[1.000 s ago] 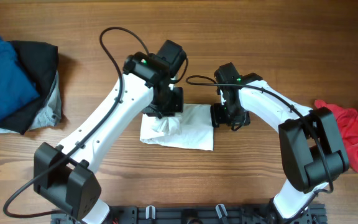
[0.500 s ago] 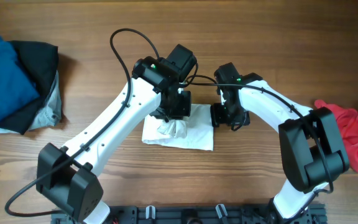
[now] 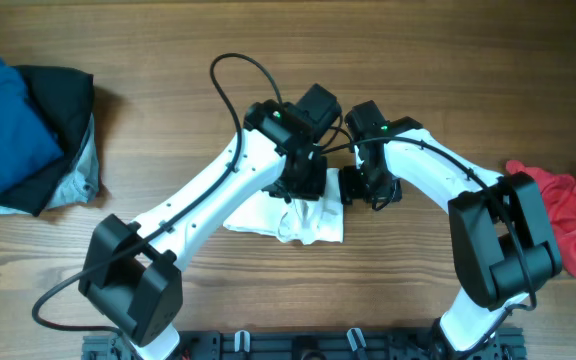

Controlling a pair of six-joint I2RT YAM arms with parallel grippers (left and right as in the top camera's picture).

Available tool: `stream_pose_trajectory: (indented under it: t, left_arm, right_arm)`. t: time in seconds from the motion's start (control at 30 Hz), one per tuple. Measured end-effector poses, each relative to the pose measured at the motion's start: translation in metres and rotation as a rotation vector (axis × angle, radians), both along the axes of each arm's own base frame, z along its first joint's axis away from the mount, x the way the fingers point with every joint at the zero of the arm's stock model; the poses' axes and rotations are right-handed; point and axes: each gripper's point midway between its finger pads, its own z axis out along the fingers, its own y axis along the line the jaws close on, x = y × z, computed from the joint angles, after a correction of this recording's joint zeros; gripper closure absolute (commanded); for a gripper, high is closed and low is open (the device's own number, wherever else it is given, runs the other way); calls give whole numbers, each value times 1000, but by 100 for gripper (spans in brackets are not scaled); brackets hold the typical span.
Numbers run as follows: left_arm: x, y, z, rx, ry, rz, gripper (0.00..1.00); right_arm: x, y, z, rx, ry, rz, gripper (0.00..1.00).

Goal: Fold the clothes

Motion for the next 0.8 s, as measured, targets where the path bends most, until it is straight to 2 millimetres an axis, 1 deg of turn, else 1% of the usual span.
stream_pose_trajectory:
  t: [0.07, 0.13, 0.17, 0.2, 0.27, 0.37, 0.4, 0.47, 0.5, 0.53, 0.57, 0.6, 0.63, 0.67, 0.7, 0.73, 0.8]
  left_arm:
    - [-3, -3, 0, 0, 0, -12, 60]
    - [-3, -4, 0, -2, -3, -12, 60]
    - [-3, -4, 0, -2, -3, -12, 61]
    - [-3, -4, 0, -2, -3, -12, 61]
    - [-1, -3, 0, 2, -10, -12, 60]
    - [4, 2, 1, 19, -32, -1, 60]
    - [7, 6, 4, 25, -48, 8, 59]
    - [17, 18, 15, 33, -98, 40, 57]
    - [22, 25, 22, 35, -123, 57, 57]
    - [30, 37, 34, 32, -163, 93, 57]
    - [41, 57, 50, 27, -215, 150, 56]
    - [48, 70, 59, 27, -245, 187, 55]
    - [53, 81, 66, 25, -265, 222, 54]
    - [64, 104, 75, 25, -291, 290, 53]
    - [71, 120, 78, 35, -304, 338, 51]
    - [75, 132, 79, 43, -306, 371, 50]
    - [87, 164, 74, 70, -297, 465, 48]
  right_arm:
    - [-5, 0, 1, 2, 21, -6, 30]
    - [-17, -6, 5, -19, 71, -33, 29]
    - [-17, -9, 8, -25, 74, -41, 29]
    - [-16, -13, 15, -33, 67, -57, 29]
    - [-5, -22, 37, -32, 13, -101, 29]
    - [16, -36, 83, 6, -125, -158, 29]
    - [20, -39, 97, 25, -170, -157, 29]
    - [21, -30, 121, 100, -231, -89, 30]
    - [19, -24, 127, 139, -243, -52, 34]
    - [14, -14, 136, 199, -255, 3, 42]
    - [10, -3, 143, 264, -258, 56, 52]
    - [7, 7, 146, 318, -253, 93, 61]
    - [5, 14, 149, 363, -250, 125, 66]
    - [1, 26, 154, 436, -245, 161, 68]
    - [0, 33, 158, 480, -247, 183, 68]
    - [0, 42, 163, 526, -255, 207, 68]
    - [-4, 59, 170, 598, -261, 258, 68]
